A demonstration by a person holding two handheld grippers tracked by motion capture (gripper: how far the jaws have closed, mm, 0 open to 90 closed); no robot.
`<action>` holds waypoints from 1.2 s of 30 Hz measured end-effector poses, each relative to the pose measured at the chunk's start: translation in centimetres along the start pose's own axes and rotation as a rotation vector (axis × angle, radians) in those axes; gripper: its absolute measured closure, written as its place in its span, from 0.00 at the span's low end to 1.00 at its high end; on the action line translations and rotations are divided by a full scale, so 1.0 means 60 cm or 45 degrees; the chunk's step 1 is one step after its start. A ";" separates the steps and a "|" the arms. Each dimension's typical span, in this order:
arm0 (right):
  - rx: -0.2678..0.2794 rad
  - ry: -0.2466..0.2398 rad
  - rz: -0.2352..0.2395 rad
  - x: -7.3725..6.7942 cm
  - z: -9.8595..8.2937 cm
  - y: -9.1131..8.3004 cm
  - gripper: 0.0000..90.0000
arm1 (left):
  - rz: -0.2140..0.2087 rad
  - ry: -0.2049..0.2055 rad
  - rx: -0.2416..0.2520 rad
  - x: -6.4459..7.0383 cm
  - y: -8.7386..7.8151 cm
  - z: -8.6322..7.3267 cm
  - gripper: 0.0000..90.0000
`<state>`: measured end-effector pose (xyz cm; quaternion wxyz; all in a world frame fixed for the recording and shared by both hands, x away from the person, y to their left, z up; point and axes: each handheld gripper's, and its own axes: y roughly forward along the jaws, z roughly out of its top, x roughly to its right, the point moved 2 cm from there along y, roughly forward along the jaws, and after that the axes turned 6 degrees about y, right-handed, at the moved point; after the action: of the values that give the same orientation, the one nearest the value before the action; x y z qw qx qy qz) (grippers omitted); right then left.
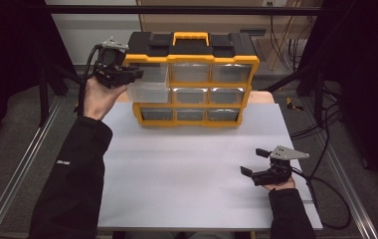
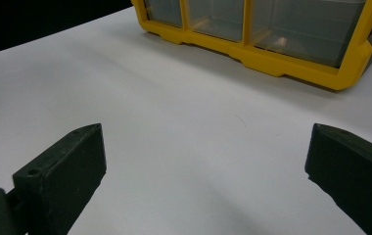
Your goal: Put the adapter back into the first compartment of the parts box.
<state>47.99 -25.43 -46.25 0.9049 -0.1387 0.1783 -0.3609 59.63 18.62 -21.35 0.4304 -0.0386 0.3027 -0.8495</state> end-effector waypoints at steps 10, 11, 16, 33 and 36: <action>-0.003 0.002 0.001 0.000 0.000 0.000 0.02 | -0.004 -0.018 -0.012 -0.003 0.010 -0.009 0.84; -0.003 0.002 0.001 0.000 0.000 0.000 0.02 | -0.004 -0.012 -0.016 -0.003 0.011 -0.009 0.84; -0.002 -0.001 0.000 0.000 0.000 0.000 0.02 | -0.006 -0.020 -0.028 -0.004 0.017 -0.012 0.84; 0.000 0.000 0.001 0.000 0.000 0.000 0.02 | 0.020 -0.047 0.005 -0.006 0.014 -0.012 0.73; 0.000 0.000 0.000 0.000 0.000 0.000 0.02 | 0.049 -0.035 0.039 -0.008 0.006 -0.011 0.65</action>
<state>47.99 -25.44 -46.25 0.9049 -0.1387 0.1782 -0.3608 59.96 19.15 -22.02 0.4512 -0.0377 0.2844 -0.8450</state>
